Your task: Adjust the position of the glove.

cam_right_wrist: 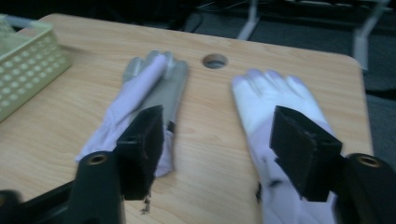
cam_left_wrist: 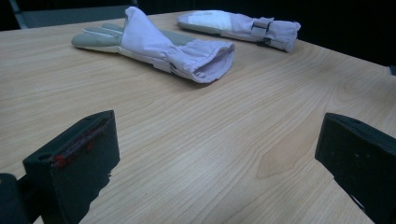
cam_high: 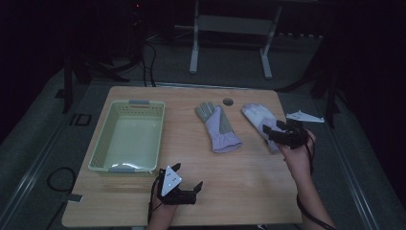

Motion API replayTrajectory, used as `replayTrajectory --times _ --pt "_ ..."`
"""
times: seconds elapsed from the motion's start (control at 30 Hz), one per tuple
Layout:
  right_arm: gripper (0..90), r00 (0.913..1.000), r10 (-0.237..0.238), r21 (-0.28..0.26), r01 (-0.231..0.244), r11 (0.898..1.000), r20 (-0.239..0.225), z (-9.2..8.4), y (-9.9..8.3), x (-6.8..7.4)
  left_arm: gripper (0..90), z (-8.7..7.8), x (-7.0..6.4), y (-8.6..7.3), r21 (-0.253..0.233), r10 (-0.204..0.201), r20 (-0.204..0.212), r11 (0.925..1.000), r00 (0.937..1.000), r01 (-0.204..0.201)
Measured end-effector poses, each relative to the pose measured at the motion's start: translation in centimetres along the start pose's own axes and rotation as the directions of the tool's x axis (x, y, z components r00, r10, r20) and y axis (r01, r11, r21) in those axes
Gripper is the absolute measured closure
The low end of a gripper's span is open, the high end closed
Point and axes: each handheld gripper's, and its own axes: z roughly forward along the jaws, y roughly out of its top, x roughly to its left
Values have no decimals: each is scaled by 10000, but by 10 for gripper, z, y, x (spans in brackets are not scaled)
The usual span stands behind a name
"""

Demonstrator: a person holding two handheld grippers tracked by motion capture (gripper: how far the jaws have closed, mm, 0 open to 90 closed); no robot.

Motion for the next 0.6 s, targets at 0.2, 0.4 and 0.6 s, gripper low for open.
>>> replayTrajectory --times 0.2,0.4,0.6 --pt "301 9980 -337 369 357 9987 -527 18 20 14 0 0 0 0 -15 3 67 10000 10000 -3" --pt "423 9921 -638 604 706 9957 -1081 39 30 29 0 0 -1 0 -17 30 69 10000 10000 -30" --pt "472 9850 -883 942 1030 9902 -1482 61 36 43 0 0 -1 0 -13 67 89 10000 9999 -67"
